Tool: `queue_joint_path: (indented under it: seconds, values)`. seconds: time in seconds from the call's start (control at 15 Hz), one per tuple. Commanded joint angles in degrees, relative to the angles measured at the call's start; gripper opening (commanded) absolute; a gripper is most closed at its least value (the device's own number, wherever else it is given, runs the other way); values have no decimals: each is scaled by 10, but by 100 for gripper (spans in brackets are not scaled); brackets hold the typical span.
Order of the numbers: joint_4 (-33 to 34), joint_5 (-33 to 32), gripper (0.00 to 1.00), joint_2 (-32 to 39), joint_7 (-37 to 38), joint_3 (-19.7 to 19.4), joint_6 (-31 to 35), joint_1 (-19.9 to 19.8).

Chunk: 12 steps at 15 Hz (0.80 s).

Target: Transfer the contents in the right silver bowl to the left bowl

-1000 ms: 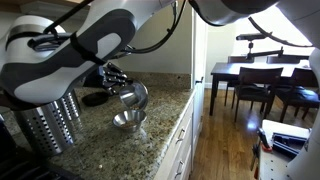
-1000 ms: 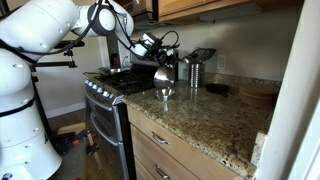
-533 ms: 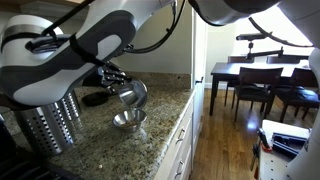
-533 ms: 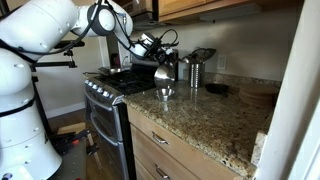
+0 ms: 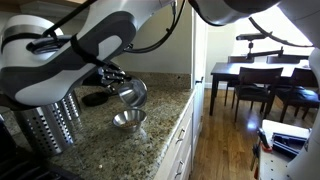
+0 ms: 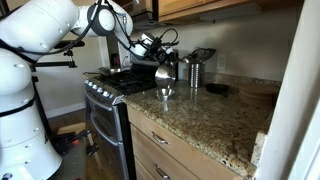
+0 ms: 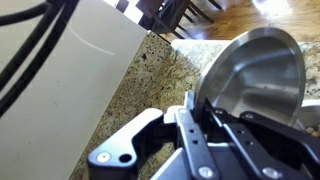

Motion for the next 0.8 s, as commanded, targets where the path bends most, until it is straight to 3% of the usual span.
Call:
queue_joint_path:
  seconds: [0.0, 0.73]
  values:
    - [14, 0, 8, 5, -8, 11, -24, -3]
    - [17, 38, 8, -18, 38, -5, -43, -29]
